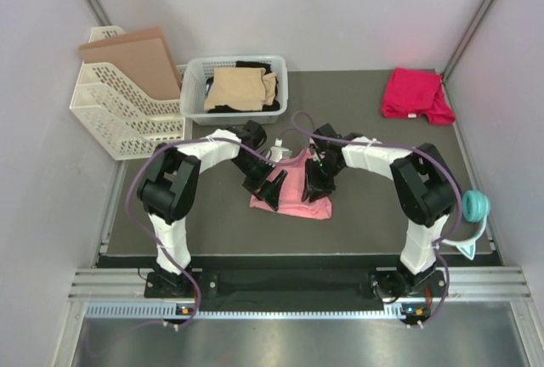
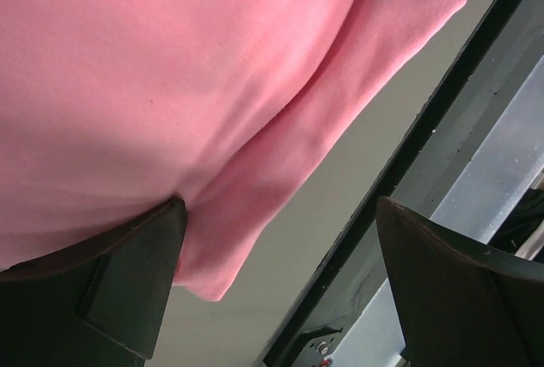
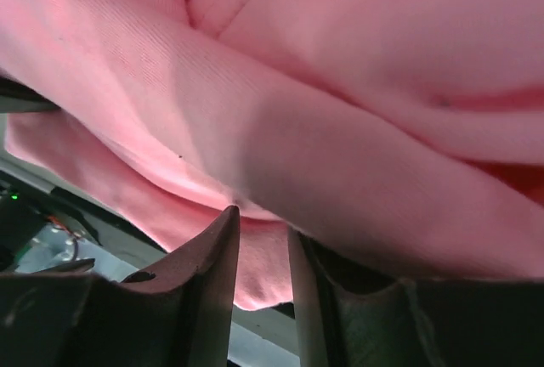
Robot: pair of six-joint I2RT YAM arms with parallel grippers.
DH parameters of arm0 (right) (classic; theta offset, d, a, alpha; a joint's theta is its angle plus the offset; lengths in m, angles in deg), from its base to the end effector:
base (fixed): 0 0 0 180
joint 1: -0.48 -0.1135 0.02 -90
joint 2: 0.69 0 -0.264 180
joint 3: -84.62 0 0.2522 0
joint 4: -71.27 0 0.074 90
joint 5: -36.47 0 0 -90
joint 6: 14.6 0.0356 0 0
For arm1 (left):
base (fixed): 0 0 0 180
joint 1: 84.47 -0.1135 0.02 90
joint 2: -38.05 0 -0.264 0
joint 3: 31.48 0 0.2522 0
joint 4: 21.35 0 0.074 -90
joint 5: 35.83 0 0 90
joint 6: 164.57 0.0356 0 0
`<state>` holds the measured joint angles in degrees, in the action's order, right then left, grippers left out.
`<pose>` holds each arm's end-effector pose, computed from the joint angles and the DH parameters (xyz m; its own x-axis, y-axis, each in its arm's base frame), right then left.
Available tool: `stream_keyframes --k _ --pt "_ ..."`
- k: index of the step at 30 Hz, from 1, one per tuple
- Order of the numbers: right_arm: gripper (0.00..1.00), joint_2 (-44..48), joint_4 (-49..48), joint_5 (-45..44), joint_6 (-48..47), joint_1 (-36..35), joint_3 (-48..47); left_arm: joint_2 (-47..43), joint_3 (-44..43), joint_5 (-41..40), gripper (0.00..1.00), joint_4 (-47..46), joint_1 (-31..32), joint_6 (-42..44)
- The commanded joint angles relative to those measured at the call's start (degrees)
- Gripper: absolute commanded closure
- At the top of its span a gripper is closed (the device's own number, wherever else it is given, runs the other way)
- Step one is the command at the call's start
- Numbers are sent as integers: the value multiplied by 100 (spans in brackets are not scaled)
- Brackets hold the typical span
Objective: Fold and stack the t-shirts
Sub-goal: Smooth out wrinkles on the folded tshirt
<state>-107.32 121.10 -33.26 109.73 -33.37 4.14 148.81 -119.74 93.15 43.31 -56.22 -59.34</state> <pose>0.2821 0.2041 0.1511 -0.9994 -0.0333 -0.0105 -0.0346 0.9095 0.4142 0.2991 -0.1862 0.1623 -0.7450 0.6321 -0.2129 0.6126 0.5223 -0.5932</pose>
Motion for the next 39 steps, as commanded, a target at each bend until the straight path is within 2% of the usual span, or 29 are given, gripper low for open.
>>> stream_keyframes --k 1,3,6,10,12,17,22,29,39 --pt "67 -288 -215 -269 -347 229 159 -230 234 -593 1 -203 -56 235" --pt "66 -315 -40 -129 -505 273 -7 -265 260 -637 1 -211 -65 253" --pt "55 220 162 -23 -646 299 -200 -370 339 -716 1 -194 -127 288" --pt "29 923 339 -111 -796 720 -263 -494 392 -804 1 -203 -206 341" --pt "26 1091 330 -234 -901 1080 -167 -555 357 -796 1 -159 -206 350" --pt "25 847 -12 -138 -963 1573 80 -705 182 -761 1 -45 -215 332" --pt "26 301 -434 64 -875 1583 133 -819 41 -761 1 105 -206 376" --pt "25 -261 -1032 872 -761 1592 159 -960 -12 -848 1 202 -215 455" --pt "27 -754 -2174 2077 -365 1539 835 -1030 6 -945 1 210 -215 455"
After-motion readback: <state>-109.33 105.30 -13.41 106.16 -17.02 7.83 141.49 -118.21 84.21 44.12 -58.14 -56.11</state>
